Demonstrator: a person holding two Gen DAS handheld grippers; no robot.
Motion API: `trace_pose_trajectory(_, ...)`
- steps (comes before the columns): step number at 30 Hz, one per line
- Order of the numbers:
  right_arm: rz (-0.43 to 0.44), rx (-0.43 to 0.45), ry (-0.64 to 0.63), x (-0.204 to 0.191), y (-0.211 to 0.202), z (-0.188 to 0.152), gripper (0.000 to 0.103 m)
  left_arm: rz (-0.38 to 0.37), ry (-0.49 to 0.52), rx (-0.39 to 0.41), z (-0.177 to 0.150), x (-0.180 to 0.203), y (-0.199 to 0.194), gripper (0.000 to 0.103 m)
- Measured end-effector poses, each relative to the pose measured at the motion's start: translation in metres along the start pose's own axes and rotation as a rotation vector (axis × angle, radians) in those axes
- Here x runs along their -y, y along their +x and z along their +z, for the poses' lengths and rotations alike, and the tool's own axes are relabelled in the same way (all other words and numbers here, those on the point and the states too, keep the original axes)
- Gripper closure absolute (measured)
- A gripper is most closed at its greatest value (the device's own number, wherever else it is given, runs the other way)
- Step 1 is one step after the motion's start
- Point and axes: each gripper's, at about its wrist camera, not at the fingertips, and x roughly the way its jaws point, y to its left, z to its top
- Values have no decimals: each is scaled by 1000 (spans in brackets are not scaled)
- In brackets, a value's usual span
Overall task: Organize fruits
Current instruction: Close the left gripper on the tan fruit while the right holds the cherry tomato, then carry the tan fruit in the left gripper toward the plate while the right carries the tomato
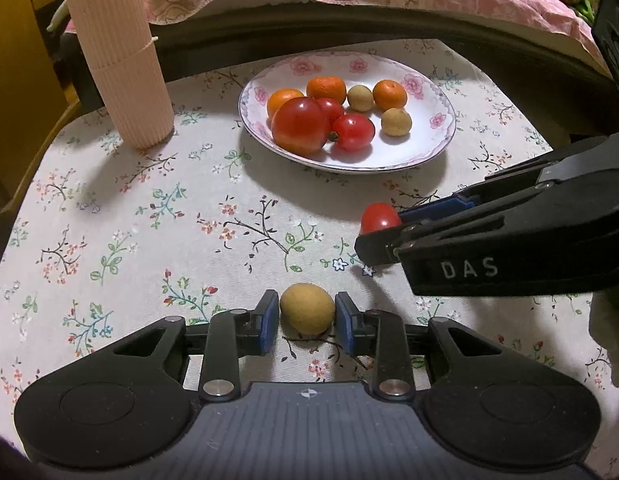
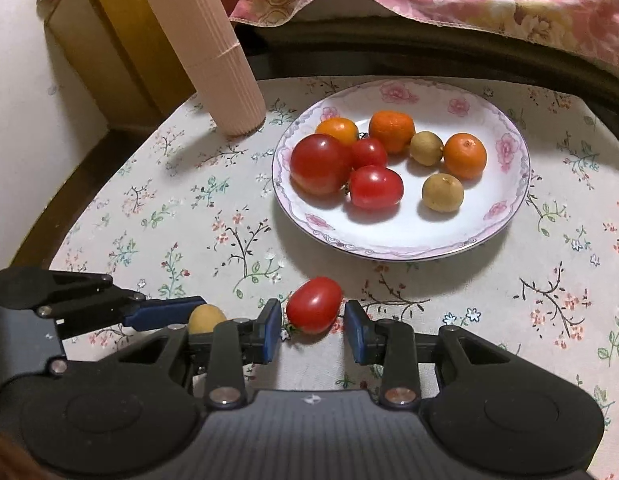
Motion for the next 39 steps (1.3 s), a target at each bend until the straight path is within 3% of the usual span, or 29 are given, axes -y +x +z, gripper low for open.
trace_pose_trajectory(17, 18, -29, -140, 1, -33, -13, 74, -26, 46, -15, -2, 6, -5, 66)
trace_pose_trajectory(22, 16, -82, -187, 3, -30, -27, 74, -15, 84, -13, -5, 11, -5, 66)
trace_pose_trajectory(30, 10, -86, -157, 7, -26, -26, 71, -1, 74, -11, -4, 8, -4, 53)
trace_pose_trajectory(39, -9, -69, -124, 4, -24, -23, 71, 14, 48, -15, -5, 9, -4, 52)
